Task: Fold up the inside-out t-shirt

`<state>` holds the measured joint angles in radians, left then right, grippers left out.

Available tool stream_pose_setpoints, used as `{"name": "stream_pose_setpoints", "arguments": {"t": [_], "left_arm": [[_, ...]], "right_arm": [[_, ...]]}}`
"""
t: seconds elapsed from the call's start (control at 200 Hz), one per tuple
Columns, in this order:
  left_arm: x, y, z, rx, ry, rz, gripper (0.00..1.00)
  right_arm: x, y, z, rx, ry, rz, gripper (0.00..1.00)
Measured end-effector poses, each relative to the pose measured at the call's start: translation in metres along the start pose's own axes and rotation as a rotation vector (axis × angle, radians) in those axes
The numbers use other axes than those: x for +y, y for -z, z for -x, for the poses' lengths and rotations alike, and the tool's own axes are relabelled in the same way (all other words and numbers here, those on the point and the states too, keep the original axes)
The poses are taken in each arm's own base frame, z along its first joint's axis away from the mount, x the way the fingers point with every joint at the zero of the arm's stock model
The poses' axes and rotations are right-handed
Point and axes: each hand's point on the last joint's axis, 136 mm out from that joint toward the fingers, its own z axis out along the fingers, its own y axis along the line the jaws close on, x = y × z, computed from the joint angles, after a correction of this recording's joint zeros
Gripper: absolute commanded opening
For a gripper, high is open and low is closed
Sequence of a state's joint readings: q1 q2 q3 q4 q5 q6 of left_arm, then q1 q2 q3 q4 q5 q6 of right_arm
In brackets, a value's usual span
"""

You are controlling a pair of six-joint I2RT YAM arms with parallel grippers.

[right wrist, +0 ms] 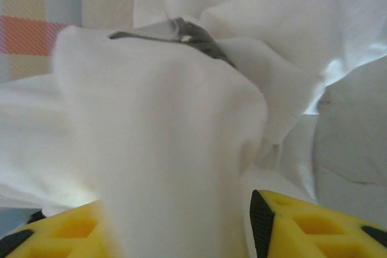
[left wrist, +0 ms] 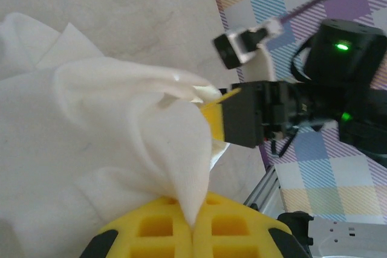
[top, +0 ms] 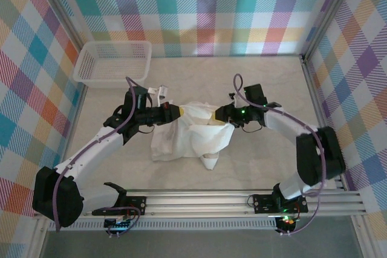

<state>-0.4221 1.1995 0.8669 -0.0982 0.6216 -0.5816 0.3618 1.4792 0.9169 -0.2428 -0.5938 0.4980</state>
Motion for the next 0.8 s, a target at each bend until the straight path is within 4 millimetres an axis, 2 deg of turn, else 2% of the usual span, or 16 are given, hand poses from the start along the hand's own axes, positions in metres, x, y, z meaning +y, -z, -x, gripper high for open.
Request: {"name": "stream_pose_setpoints", "arguments": {"t": [0.045,0.125,0.205,0.235,0.34,0.43,0.49,0.53,0.61,0.645,0.725,0.805], "left_arm": [[0.000,0.000,0.000,0.000,0.002,0.001,0.00],[0.000,0.000,0.000,0.000,0.003,0.001,0.00],[0.001,0.000,-0.001,0.004,0.005,0.004,0.00],[0.001,0.000,-0.001,0.004,0.005,0.005,0.00],[0.000,0.000,0.001,0.006,0.004,0.007,0.00],[-0.003,0.001,0.002,0.005,0.002,0.006,0.00],[-0.004,0.002,0.003,0.003,-0.002,0.005,0.00],[-0.004,0.002,0.003,0.003,-0.003,0.006,0.00],[-0.001,0.002,0.002,0.008,-0.007,0.022,0.00],[0.000,0.003,0.003,0.007,-0.009,0.038,0.00],[0.007,0.008,0.008,-0.003,-0.012,0.095,0.00],[0.018,0.014,0.023,-0.034,-0.024,0.168,0.00]], "right_arm": [[0.008,0.010,0.003,-0.069,0.102,-0.053,0.62],[0.036,0.024,0.005,-0.203,0.345,-0.112,0.67],[0.066,0.032,0.006,-0.320,0.577,-0.122,0.63],[0.071,0.032,0.007,-0.342,0.623,-0.126,0.61],[0.078,0.021,0.012,-0.342,0.784,-0.153,0.61],[0.075,-0.001,0.018,-0.279,0.870,-0.191,0.65],[0.072,-0.016,0.019,-0.236,0.907,-0.197,0.64],[0.069,-0.024,0.018,-0.205,0.923,-0.191,0.57],[0.060,-0.041,0.010,-0.128,0.922,-0.172,0.13],[0.057,-0.046,0.007,-0.097,0.906,-0.164,0.00],[0.061,-0.050,0.001,-0.050,0.843,-0.125,0.00],[0.086,-0.041,-0.006,-0.047,0.788,-0.017,0.00]]}}
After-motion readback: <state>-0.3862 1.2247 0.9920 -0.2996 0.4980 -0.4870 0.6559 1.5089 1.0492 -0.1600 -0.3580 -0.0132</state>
